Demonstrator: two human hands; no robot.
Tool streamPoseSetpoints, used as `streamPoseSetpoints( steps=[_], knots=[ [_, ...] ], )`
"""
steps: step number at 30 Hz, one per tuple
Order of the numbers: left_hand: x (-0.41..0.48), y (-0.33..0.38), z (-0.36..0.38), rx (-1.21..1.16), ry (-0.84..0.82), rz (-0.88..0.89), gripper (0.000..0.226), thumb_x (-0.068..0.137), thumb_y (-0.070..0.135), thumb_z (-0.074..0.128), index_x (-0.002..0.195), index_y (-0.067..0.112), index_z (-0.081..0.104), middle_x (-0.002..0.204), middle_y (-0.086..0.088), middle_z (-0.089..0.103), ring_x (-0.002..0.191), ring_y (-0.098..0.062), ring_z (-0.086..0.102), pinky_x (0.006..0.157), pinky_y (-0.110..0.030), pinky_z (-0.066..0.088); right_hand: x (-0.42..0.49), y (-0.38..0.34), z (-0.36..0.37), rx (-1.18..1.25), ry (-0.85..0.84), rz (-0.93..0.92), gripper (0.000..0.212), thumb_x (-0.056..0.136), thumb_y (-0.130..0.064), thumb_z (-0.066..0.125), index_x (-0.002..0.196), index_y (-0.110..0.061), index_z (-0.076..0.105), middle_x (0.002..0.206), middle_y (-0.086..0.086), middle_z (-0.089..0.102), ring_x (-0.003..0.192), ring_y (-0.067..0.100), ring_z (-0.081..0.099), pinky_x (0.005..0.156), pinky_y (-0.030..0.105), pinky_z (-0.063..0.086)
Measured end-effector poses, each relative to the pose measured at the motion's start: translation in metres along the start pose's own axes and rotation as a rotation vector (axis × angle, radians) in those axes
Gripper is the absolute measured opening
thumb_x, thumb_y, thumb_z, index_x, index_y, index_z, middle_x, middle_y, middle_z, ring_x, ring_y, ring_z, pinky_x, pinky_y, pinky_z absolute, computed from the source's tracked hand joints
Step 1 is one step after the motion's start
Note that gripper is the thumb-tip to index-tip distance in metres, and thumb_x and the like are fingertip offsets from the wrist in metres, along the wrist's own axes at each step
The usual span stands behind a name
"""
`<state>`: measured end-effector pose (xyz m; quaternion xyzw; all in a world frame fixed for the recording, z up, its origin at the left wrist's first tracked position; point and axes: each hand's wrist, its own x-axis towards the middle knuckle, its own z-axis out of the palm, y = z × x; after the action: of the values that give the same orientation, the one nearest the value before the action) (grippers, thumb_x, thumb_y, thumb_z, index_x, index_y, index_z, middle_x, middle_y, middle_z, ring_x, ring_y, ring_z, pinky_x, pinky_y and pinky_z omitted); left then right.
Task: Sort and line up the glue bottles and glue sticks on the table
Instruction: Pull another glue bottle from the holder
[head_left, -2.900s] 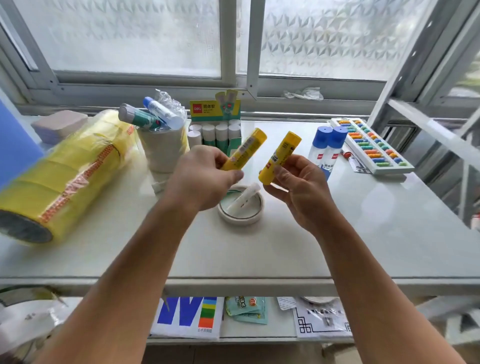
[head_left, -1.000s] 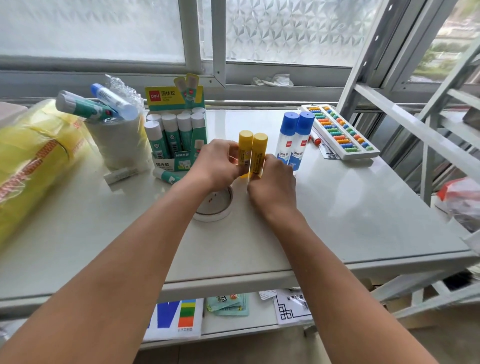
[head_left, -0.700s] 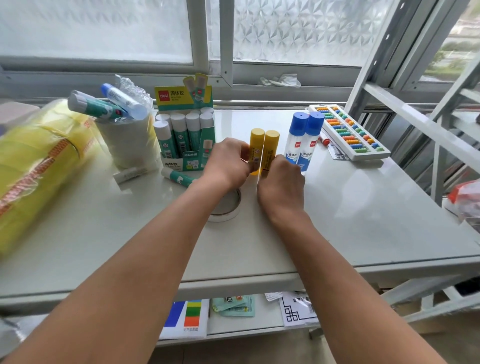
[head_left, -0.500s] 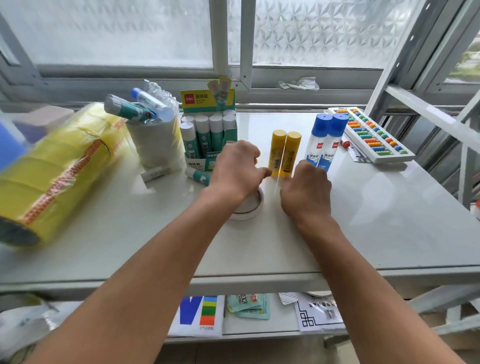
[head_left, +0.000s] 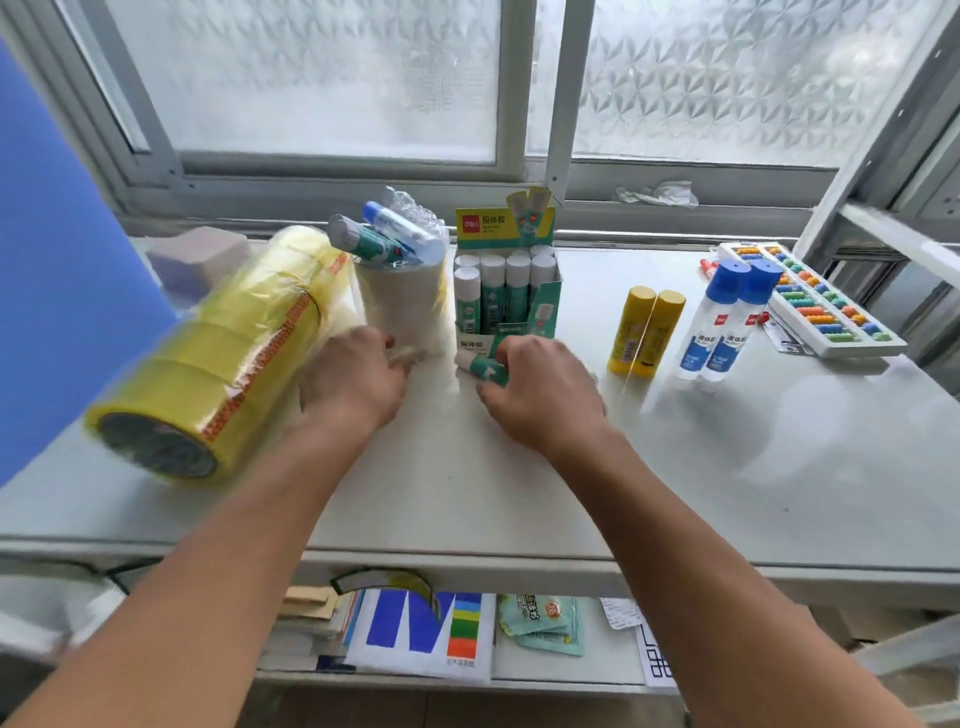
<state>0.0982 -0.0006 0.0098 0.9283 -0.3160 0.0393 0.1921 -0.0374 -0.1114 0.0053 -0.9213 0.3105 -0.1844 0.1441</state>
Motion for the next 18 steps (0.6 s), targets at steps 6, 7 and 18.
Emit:
streamPoseSetpoints(
  steps=[6,7,18],
  knots=[
    [0.001,-0.01,0.007,-0.038,-0.097,0.042,0.03,0.088,0.039,0.06,0.109,0.021,0.07,0.11,-0.01,0.07,0.103,-0.034,0.062,0.08,-0.036,0.05,0.007,-0.002,0.009,0.043,-0.026,0.038,0.025,0.083,-0.009,0.061,0.108,-0.009,0.066,0.112,0.012,0.068,0.099,0.032,0.059,0.086,0.042,0.054],
    [0.0,-0.01,0.008,-0.075,-0.113,0.037,0.027,0.086,0.038,0.061,0.105,0.021,0.07,0.107,-0.011,0.07,0.101,-0.034,0.063,0.08,-0.036,0.05,0.006,-0.002,0.009,0.084,-0.007,0.02,0.024,0.083,-0.006,0.06,0.106,-0.008,0.066,0.109,0.012,0.068,0.098,0.031,0.058,0.085,0.042,0.053],
    [-0.008,0.012,0.023,-0.138,-0.114,0.022,0.029,0.083,0.037,0.062,0.094,0.012,0.07,0.093,-0.015,0.07,0.091,-0.036,0.062,0.071,-0.033,0.044,-0.003,0.028,0.001,0.548,0.229,0.021,0.031,0.087,-0.006,0.064,0.118,-0.007,0.063,0.112,0.008,0.069,0.095,0.02,0.067,0.085,0.036,0.057]
  ],
)
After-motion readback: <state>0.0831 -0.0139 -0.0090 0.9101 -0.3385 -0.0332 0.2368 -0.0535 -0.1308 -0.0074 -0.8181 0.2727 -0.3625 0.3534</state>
